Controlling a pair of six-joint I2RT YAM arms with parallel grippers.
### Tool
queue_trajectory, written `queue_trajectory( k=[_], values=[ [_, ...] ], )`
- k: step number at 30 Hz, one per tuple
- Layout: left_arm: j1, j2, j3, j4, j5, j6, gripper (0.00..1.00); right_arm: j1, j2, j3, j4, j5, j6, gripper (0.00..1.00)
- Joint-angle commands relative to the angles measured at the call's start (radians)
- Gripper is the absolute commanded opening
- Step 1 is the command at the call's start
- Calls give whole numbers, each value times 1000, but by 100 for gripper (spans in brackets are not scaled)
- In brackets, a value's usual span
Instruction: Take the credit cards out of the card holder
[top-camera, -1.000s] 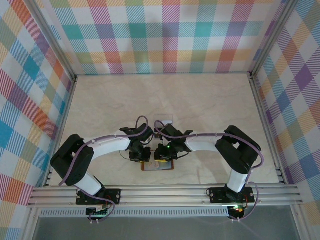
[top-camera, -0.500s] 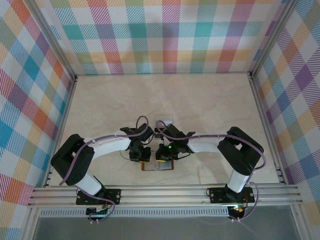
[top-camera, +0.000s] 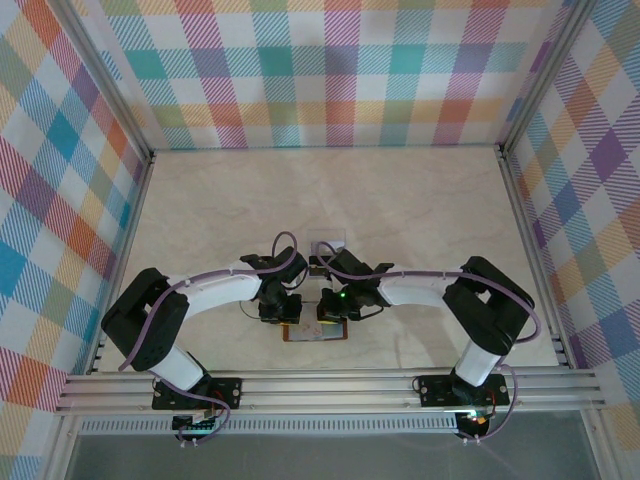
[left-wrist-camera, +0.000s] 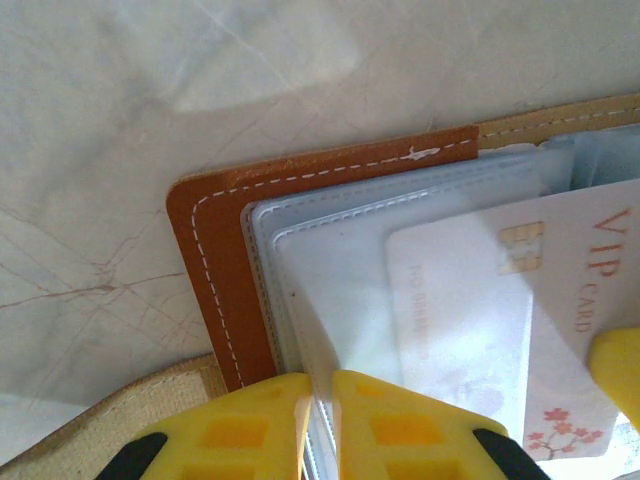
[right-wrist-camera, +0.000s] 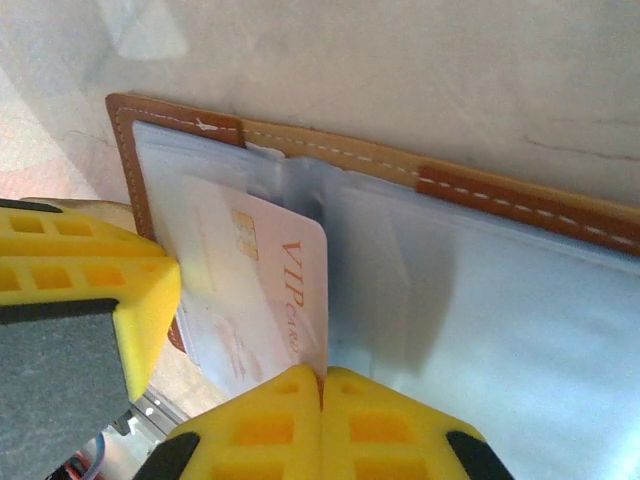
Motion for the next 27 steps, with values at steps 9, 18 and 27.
queue_trajectory(
  k=[9,18,27],
  values=[
    [-13,12,-20,-43,-26,21,17,-5,-82,14,-250,153,-3,2],
    [-11,12,-14,-45,-26,30,17,10,-92,53,-314,190,-3,1],
    [-12,16,-18,-39,-24,33,17,37,-65,78,-268,156,23,4]
  ],
)
